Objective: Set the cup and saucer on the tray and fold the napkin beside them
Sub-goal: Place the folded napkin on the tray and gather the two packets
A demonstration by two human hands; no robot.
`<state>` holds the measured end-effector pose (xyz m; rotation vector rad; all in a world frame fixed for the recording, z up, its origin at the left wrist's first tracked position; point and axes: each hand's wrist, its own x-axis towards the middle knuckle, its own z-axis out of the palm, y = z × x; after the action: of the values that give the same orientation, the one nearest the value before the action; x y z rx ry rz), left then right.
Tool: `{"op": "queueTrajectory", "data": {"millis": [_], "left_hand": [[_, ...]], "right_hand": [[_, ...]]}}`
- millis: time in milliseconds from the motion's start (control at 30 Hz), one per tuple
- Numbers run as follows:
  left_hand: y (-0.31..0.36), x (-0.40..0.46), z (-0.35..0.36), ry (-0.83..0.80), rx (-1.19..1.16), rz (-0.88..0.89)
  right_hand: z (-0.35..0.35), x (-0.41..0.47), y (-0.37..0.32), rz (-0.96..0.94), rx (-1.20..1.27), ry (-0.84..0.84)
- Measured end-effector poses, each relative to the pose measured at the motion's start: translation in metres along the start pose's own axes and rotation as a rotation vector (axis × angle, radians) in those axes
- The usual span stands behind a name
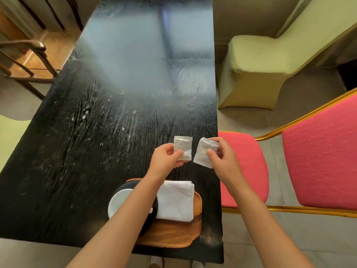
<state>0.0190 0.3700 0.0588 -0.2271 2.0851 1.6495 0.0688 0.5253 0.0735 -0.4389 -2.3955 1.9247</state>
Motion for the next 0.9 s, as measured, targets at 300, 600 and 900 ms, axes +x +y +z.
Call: {"op": "queueTrajectory", "data": {"millis": [300, 600, 900], "left_hand": [[0.087, -0.104, -0.016, -0.082, -0.127, 0.242], [0.119, -0.138, -0.033, 0.000, -0.184, 0.401], [0.127, -0.167, -0.048, 0.244, -0.393, 0.170]], "right_hand": [[0.000, -0.034, -0.099, -0.169, 0.086, 0.130], [-0.004, -0.060, -0.146, -0.131, 0.199, -0.030], [0.002, -0.071, -0.145, -0.585, -0.118, 0.332]]}}
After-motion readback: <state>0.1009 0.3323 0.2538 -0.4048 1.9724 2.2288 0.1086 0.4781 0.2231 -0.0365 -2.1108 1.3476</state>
